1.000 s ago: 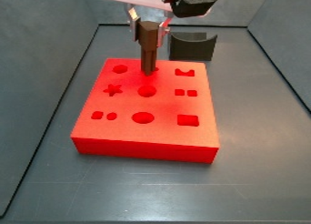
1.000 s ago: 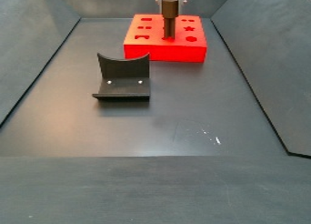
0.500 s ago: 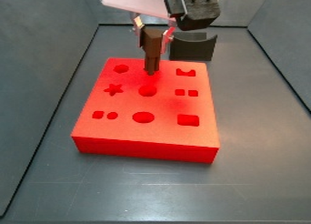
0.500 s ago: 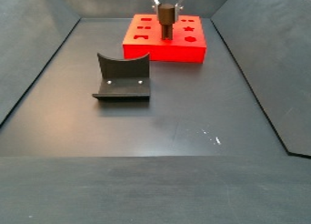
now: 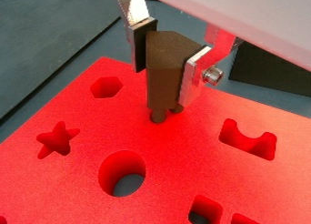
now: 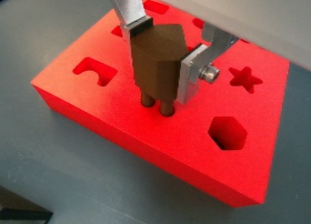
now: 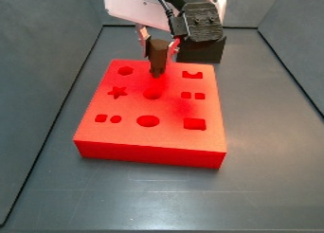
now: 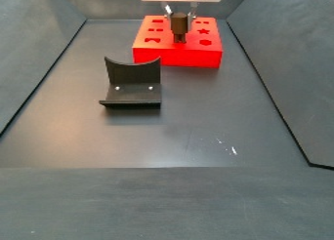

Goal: Insert the 3 prong object.

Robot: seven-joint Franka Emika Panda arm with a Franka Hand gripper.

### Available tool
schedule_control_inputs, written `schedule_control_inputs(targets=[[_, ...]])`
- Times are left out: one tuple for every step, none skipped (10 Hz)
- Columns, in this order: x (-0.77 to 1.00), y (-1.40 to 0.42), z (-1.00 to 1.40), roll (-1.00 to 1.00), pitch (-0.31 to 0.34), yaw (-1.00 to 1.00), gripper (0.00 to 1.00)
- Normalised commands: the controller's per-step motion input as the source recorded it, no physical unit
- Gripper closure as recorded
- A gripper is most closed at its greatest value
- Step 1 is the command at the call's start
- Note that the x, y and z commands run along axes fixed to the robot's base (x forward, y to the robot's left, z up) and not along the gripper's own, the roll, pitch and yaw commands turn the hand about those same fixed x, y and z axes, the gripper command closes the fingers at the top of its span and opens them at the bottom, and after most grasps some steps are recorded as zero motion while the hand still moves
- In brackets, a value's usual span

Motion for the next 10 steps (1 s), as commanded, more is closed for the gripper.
schedule_control_inputs(targets=[[0.11,0.0,-1.0,0.04,0.0,-0.09,1.0],[0.03,0.0,-1.0,0.02,0.0,-0.09,1.0],[-0.01,0.0,-0.89,0.06,0.02,0.0,1.0],[0.0,0.0,-0.03,0.0,0.0,0.0,1.0],[0.34,0.07,-0.16,-0.05,0.114,-0.17,1.0],[0.52,0.0,-0.44,-0.07,0.304,-0.33,1.0],[0.43,0.02,-0.36,-0.12,0.366,-0.35,1.0],[0.36,0.01,-0.27,-0.1,0.431,-0.34,1.0],[0.34,0.0,-0.21,-0.1,0.469,-0.31,1.0],[0.36,0.0,-0.27,-0.08,0.439,-0.24,1.0]])
